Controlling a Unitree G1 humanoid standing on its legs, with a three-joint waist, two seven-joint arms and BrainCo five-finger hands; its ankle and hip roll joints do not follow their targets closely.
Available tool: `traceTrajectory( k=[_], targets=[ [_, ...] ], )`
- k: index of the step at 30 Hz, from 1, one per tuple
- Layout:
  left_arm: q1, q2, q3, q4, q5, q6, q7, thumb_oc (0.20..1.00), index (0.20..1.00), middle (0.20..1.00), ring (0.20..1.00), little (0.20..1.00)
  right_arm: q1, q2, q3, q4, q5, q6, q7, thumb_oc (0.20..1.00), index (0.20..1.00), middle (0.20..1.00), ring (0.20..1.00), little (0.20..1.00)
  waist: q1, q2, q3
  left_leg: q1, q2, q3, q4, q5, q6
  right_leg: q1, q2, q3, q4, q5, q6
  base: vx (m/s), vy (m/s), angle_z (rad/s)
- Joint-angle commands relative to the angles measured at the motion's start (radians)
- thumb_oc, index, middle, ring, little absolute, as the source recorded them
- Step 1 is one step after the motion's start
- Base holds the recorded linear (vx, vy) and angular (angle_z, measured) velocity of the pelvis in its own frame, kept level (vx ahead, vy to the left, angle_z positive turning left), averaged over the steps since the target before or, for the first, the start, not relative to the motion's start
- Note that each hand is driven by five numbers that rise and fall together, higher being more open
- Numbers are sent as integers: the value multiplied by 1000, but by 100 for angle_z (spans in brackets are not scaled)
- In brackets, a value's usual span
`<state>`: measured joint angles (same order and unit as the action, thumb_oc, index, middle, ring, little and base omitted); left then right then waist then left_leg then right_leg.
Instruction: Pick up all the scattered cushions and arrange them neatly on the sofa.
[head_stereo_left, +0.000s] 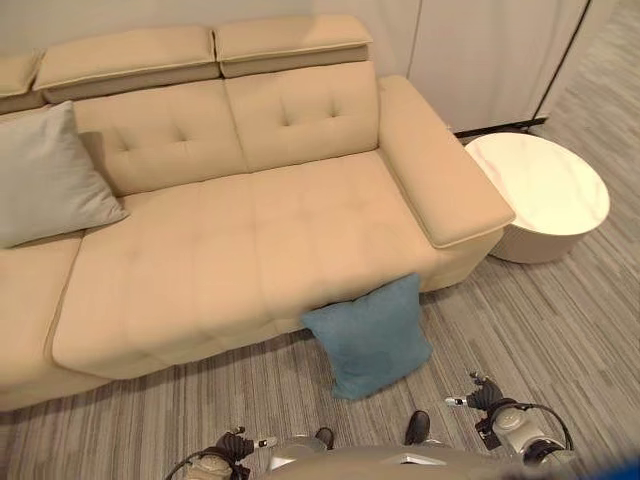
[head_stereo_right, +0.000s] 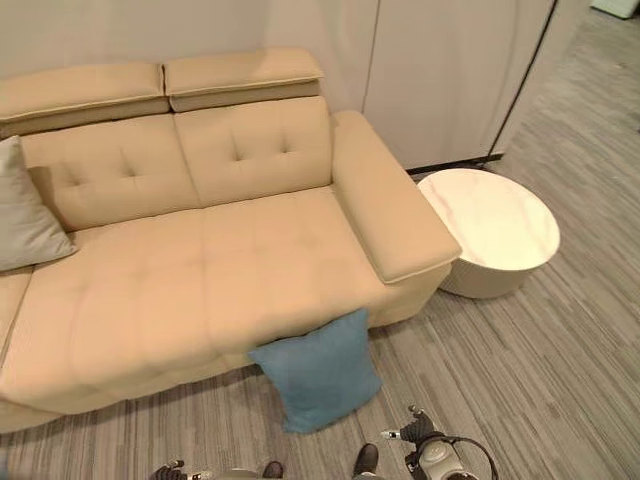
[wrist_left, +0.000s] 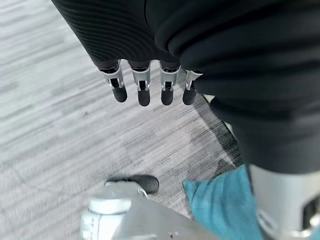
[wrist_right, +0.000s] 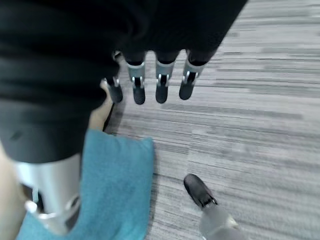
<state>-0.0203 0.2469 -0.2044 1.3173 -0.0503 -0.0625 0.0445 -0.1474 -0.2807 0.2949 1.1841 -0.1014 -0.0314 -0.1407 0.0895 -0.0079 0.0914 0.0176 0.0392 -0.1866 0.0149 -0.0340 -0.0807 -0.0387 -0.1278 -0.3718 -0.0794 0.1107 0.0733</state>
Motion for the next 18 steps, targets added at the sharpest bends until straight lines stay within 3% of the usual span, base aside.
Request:
traceTrajectory(
  k=[1, 2, 4, 5, 6, 8, 12, 14, 17, 18],
  targets=[
    [-73, 10, 2, -9, -18, -23, 8, 1000, 1000, 1000, 1000, 1000, -12, -46, 6, -22, 31, -30, -18, 1000, 1000, 1000, 1000, 1000, -24, -32, 20, -90, 76, 44, 48, 14, -62, -11, -43, 12, 103, -106, 58, 45, -224, 68],
    [-73, 10, 2, -9, -18, -23, 8, 1000, 1000, 1000, 1000, 1000, -12, -46, 6, -22, 31, -30, -18, 1000, 1000, 1000, 1000, 1000, -25, -32, 19, -91, 76, 43, 48, 14, -62, -12, -43, 11, 103, -106, 58, 39, -294, 77],
    [-77, 5, -4, -25, -22, -22, 6, 1000, 1000, 1000, 1000, 1000, 2, -58, 3, -12, 39, -29, -18, 1000, 1000, 1000, 1000, 1000, -32, -41, 31, -134, 96, 172, 120, 20, -42, 30, -33, -37, 75, -123, 39, 22, -254, 95],
    [-65, 2, -3, -23, -10, -15, 0, 1000, 1000, 1000, 1000, 1000, 15, -60, -4, 3, 47, -26, -12, 1000, 1000, 1000, 1000, 1000, -29, -41, 29, -144, 61, 240, 141, -6, -16, 55, -21, -61, 60, -130, 30, 21, -169, 75],
    [-65, 2, -3, -23, -10, -15, 0, 1000, 1000, 1000, 1000, 1000, 15, -60, -4, 3, 47, -26, -13, 1000, 1000, 1000, 1000, 1000, -30, -41, 29, -144, 61, 240, 142, -6, -16, 55, -21, -61, 60, -130, 30, 53, -134, 58],
    [-47, 1, 1, -17, 4, -13, 0, 1000, 1000, 1000, 1000, 1000, 26, -55, -7, 8, 49, -26, -10, 1000, 1000, 1000, 1000, 1000, -27, -41, 18, -149, -5, 257, 140, -24, 8, 64, -13, -64, 56, -134, 29, 85, -21, 44],
    [-35, 3, 6, -24, 9, -12, -5, 1000, 1000, 1000, 1000, 1000, 26, -52, -1, 5, 37, -23, -8, 1000, 1000, 1000, 1000, 1000, -14, -44, 15, -180, -42, 287, 151, -20, 17, 62, -10, -63, 58, -136, 29, 46, 38, 14],
    [-27, 9, 13, -17, 11, -8, -5, 1000, 1000, 1000, 1000, 1000, 23, -46, 0, 2, 28, -23, -9, 1000, 1000, 1000, 1000, 1000, -6, -39, 7, -141, -57, 261, 92, -18, 33, 64, -7, -75, 85, -146, 33, 98, 146, 3],
    [-27, 24, 25, -17, 19, -5, -5, 1000, 1000, 1000, 1000, 1000, 23, -38, 0, -15, 12, -18, -1, 1000, 1000, 1000, 1000, 1000, -4, -32, 4, -83, -71, 241, 48, -38, 75, 38, -58, -80, 251, -168, 49, 136, 228, 15],
    [-35, 35, 23, -17, 15, -5, -3, 1000, 1000, 1000, 1000, 1000, 19, -34, 2, -22, 11, -20, 3, 1000, 1000, 1000, 1000, 1000, -12, -28, 19, -75, -76, 217, 55, -42, 88, -2, -77, -43, 342, -154, 58, 69, 129, 11]
  ],
)
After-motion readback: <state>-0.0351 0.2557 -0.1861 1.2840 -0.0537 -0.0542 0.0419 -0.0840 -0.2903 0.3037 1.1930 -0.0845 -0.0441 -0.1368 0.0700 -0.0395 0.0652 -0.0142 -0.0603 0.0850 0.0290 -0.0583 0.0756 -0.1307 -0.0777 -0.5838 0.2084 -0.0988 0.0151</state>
